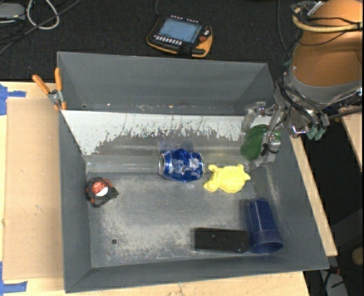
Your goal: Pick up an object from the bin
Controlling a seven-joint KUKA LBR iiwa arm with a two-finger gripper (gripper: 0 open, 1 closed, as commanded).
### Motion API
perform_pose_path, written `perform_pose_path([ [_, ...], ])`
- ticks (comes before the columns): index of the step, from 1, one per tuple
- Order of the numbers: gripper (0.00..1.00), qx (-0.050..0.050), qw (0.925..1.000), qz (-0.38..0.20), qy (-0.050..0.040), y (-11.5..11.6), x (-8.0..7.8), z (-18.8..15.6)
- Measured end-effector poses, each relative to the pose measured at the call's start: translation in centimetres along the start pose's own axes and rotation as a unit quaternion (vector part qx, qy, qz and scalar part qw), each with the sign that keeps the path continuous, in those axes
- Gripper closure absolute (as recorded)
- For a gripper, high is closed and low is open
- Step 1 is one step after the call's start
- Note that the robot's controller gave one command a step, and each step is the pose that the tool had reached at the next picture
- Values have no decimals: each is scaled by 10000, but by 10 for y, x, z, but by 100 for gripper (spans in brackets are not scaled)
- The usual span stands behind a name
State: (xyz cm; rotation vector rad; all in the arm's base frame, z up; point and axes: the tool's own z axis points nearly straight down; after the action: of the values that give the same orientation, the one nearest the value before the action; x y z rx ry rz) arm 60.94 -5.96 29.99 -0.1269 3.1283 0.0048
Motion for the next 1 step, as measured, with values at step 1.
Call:
perform_pose_path([
  [1, 100, 0, 9998, -192, -35, -9, 22, -4],
])
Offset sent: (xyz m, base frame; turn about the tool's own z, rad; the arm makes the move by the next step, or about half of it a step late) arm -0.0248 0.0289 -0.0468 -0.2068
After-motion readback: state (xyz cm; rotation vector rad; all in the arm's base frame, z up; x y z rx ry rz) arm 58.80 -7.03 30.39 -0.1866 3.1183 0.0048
